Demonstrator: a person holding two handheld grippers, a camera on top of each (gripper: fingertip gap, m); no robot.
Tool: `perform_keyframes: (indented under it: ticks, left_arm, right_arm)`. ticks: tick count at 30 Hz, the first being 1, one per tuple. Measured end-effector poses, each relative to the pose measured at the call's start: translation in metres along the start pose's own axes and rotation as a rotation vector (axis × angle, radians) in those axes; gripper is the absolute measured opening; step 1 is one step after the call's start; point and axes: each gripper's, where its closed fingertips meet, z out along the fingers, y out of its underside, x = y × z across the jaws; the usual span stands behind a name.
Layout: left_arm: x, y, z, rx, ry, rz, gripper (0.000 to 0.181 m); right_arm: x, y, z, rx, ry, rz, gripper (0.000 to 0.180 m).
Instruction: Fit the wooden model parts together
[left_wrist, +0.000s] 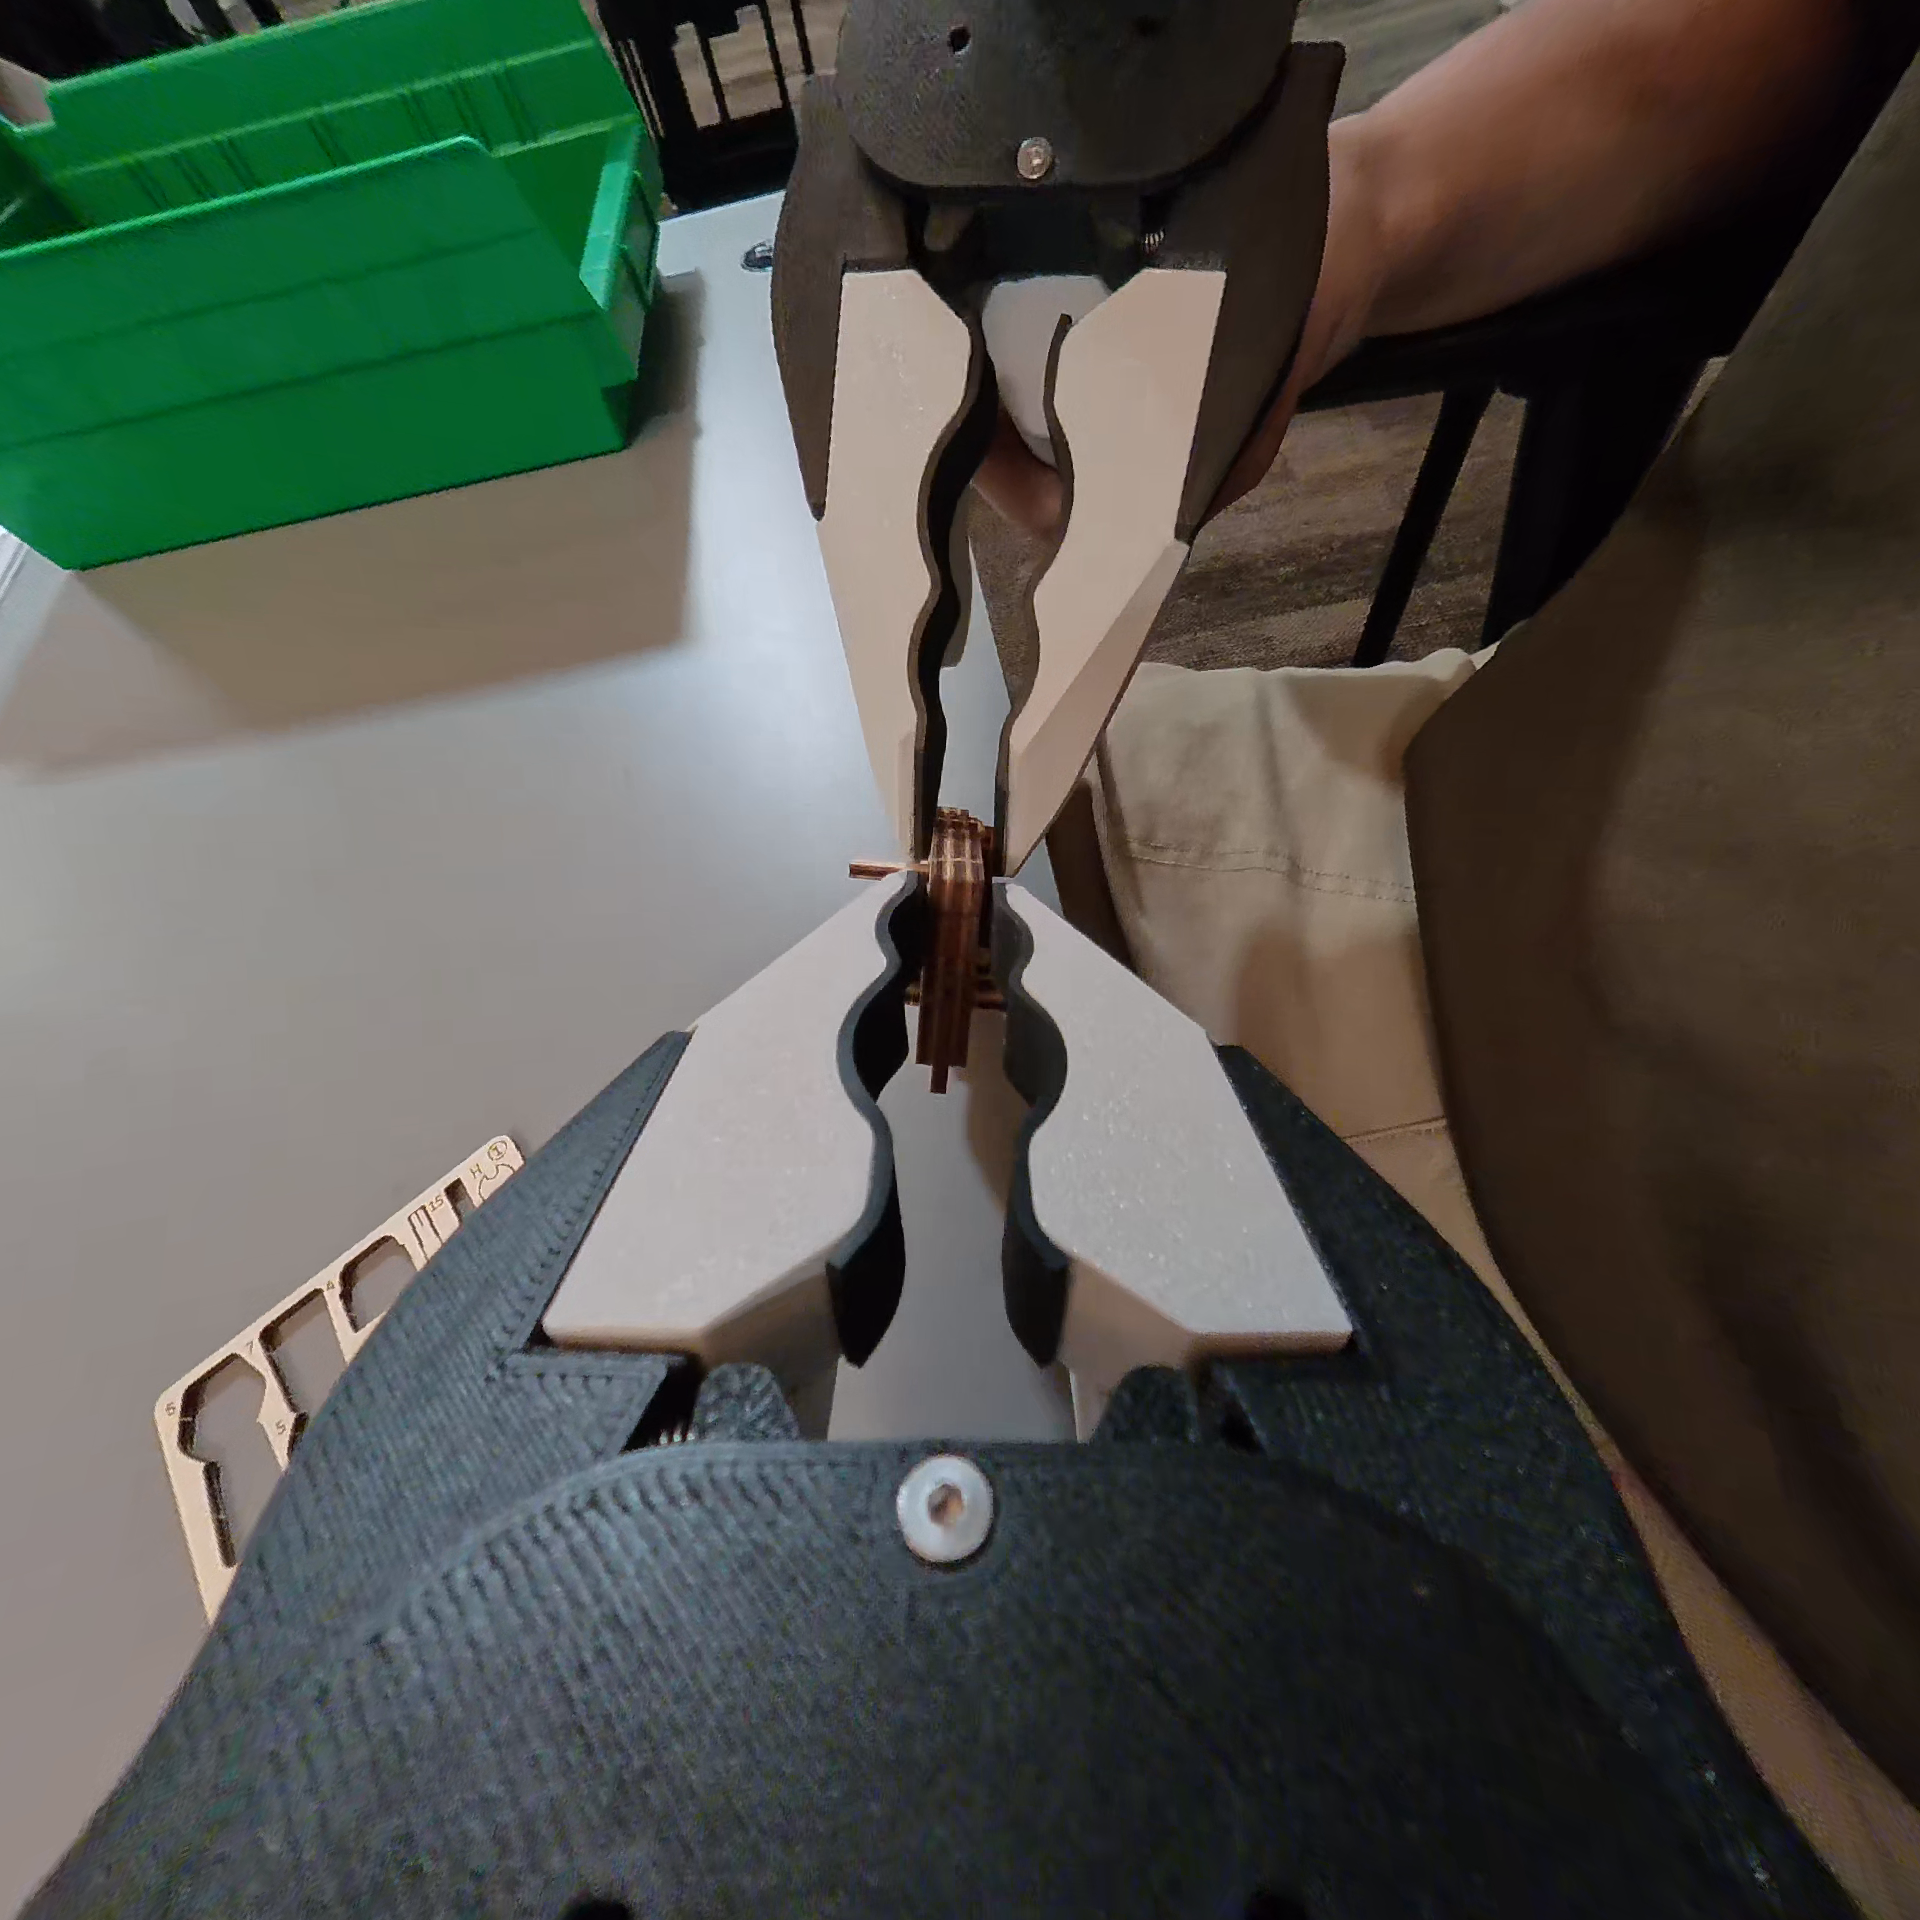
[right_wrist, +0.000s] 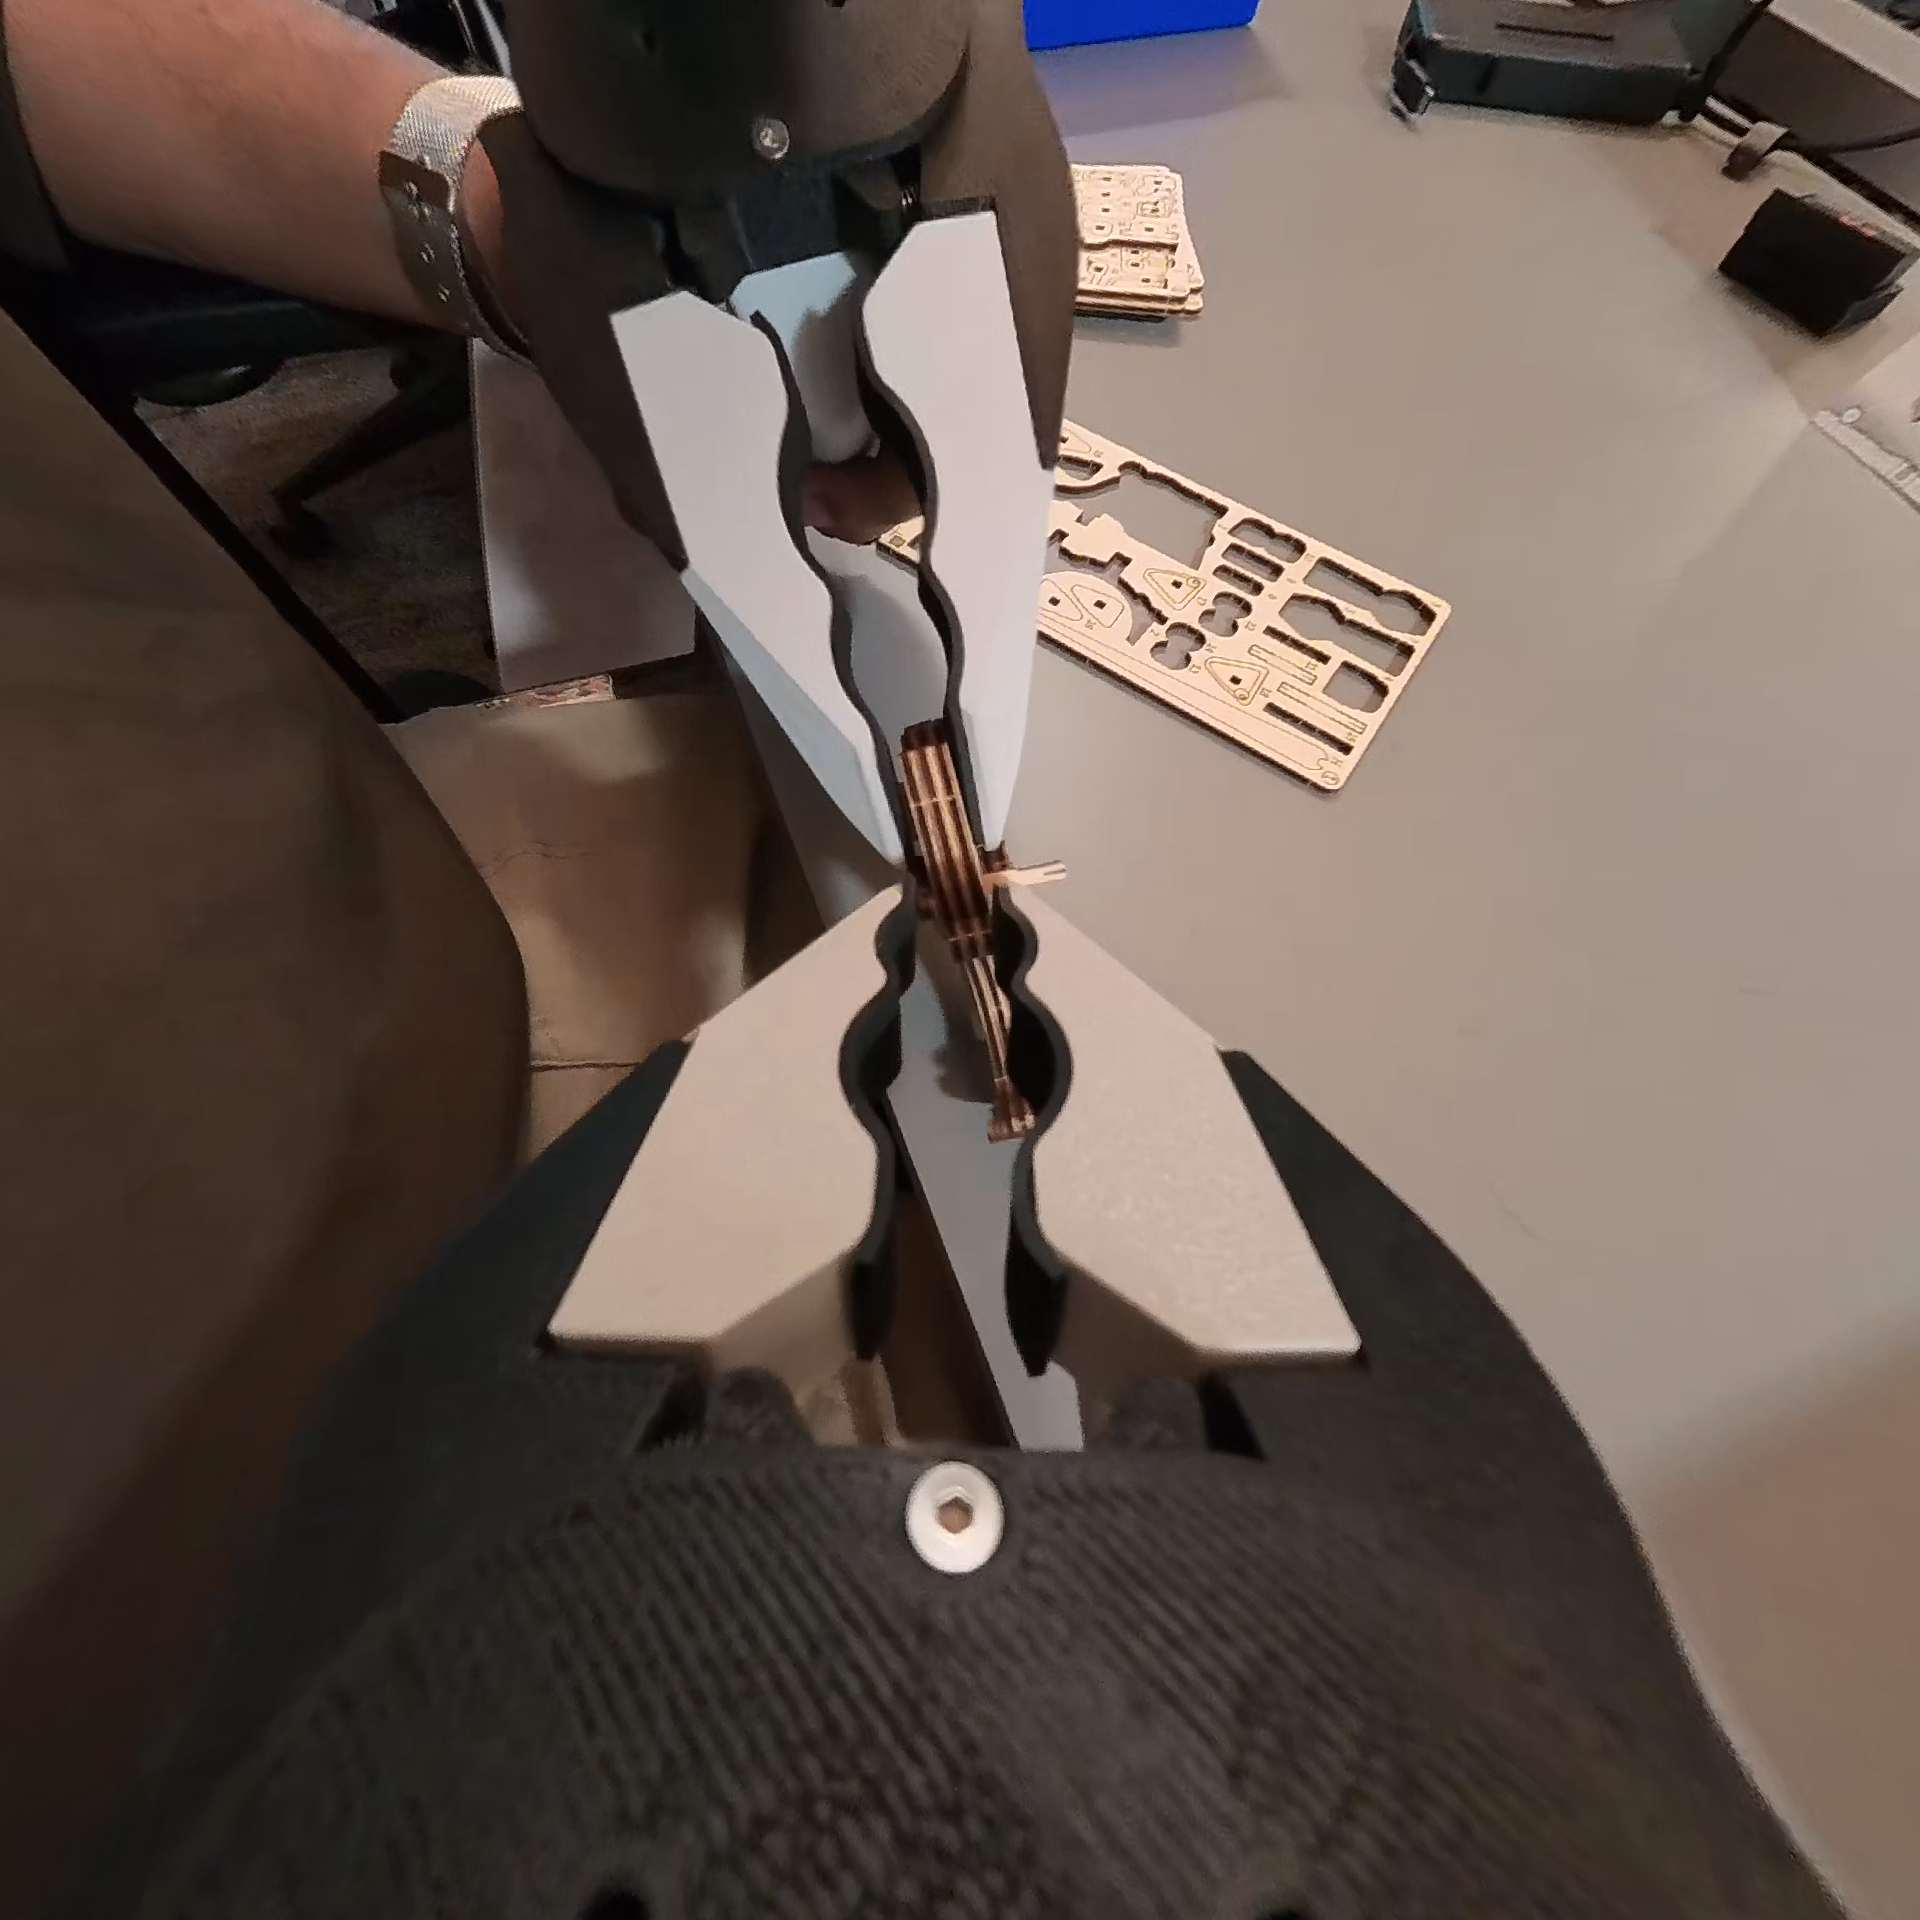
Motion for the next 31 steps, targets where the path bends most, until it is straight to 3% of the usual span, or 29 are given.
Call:
perform_keyframes:
  ticks: [6,17,31]
  left_arm:
    - [-0.001,-0.002,-0.001,0.011,-0.004,0.008,0.009]
    - [0.003,-0.003,-0.002,0.045,0.055,-0.040,0.008]
    - [0.013,-0.002,-0.001,0.043,0.100,-0.002,0.008]
  right_arm:
    - [0.000,-0.002,-0.001,0.006,0.015,-0.040,0.012]
    - [0.006,-0.001,0.000,0.013,0.065,-0.085,0.044]
    - [-0.006,0.002,-0.001,0.007,-0.038,-0.073,0.035]
